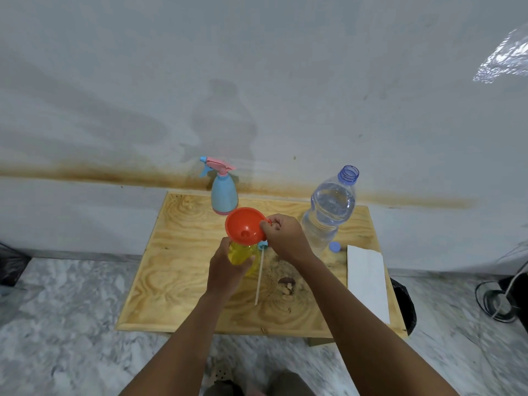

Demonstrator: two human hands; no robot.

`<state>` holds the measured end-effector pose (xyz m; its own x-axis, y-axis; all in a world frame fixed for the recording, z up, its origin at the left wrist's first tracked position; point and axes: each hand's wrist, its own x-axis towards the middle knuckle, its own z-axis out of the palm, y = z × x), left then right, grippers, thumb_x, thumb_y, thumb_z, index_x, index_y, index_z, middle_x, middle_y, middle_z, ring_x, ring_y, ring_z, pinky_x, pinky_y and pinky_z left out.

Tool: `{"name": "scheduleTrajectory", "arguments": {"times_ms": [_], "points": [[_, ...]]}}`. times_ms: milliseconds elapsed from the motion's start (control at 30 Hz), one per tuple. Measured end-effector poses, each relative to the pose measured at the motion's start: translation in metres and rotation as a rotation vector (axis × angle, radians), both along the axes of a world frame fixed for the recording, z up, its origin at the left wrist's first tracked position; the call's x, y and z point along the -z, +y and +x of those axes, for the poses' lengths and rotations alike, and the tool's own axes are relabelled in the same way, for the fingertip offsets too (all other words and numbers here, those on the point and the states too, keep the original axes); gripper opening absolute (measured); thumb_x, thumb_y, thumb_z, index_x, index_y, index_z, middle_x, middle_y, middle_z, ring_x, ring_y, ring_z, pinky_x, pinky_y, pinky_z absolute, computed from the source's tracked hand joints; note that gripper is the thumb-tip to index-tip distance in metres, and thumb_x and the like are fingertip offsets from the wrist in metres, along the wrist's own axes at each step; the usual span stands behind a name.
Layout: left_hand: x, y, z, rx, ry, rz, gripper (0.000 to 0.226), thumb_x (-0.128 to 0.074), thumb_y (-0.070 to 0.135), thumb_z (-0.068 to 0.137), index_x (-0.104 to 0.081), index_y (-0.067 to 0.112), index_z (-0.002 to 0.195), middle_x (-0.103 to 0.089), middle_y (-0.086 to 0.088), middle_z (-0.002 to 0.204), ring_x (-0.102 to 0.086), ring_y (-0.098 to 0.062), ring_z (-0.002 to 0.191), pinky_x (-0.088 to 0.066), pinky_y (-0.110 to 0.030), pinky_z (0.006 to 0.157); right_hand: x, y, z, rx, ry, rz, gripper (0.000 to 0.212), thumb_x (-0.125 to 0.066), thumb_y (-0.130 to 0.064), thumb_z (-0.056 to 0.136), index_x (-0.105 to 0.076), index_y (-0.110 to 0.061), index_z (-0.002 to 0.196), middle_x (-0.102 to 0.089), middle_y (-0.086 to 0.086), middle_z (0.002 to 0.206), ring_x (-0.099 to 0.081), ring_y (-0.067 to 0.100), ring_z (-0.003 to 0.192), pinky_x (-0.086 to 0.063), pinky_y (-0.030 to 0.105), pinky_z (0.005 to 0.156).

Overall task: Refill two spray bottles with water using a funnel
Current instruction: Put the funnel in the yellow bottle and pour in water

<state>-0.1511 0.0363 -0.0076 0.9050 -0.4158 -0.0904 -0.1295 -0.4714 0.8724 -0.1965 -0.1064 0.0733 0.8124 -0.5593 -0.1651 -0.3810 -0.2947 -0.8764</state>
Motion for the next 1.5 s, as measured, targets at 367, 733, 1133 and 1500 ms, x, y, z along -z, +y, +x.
{"name": "scheduleTrajectory", "arguments": {"times_ms": [367,733,1133,1500], "points": [[0.002,0.0,0.001,0.003,0.01,0.022,0.057,-0.081,0.025,0.081,-0.051,0.014,0.128,-0.056,0.007,0.105,-0.052,-0.011,0.095,-0.036,-0.007,0.064,0.0,-0.003,-0.003,0.024,-0.026,0.04,0.021,-0.059,-0.019,0.095,-0.066,-0.016,0.075,-0.057,-0.011,0.046,-0.053,0.0,0.046,-0.046,0.016,0.052],[0.004,0.001,0.002,0.019,0.001,0.013,0.057,-0.081,0.026,0.081,-0.051,0.015,0.128,-0.057,0.007,0.107,-0.053,-0.011,0.094,-0.035,-0.006,0.065,0.004,-0.004,-0.004,0.045,-0.027,0.095,0.021,-0.061,-0.024,0.095,-0.069,-0.015,0.078,-0.058,-0.008,0.05,-0.053,0.009,0.052,-0.047,0.029,0.059],[0.008,0.003,0.004,0.03,0.017,0.004,0.062,-0.08,0.032,0.081,-0.048,0.018,0.133,-0.057,0.007,0.116,-0.052,-0.009,0.102,-0.04,-0.019,0.075,0.002,0.0,-0.011,0.128,-0.028,0.129,0.023,-0.059,-0.023,0.098,-0.069,-0.006,0.088,-0.059,-0.004,0.057,-0.052,0.005,0.049,-0.043,0.02,0.054],[0.01,0.003,0.005,0.048,0.01,-0.021,0.063,-0.081,0.032,0.08,-0.049,0.02,0.133,-0.057,0.009,0.116,-0.053,-0.009,0.1,-0.039,-0.013,0.071,0.005,0.004,-0.02,0.193,-0.051,0.192,0.023,-0.057,-0.024,0.099,-0.066,-0.008,0.085,-0.058,0.0,0.057,-0.049,0.001,0.044,-0.04,0.013,0.047]]}}
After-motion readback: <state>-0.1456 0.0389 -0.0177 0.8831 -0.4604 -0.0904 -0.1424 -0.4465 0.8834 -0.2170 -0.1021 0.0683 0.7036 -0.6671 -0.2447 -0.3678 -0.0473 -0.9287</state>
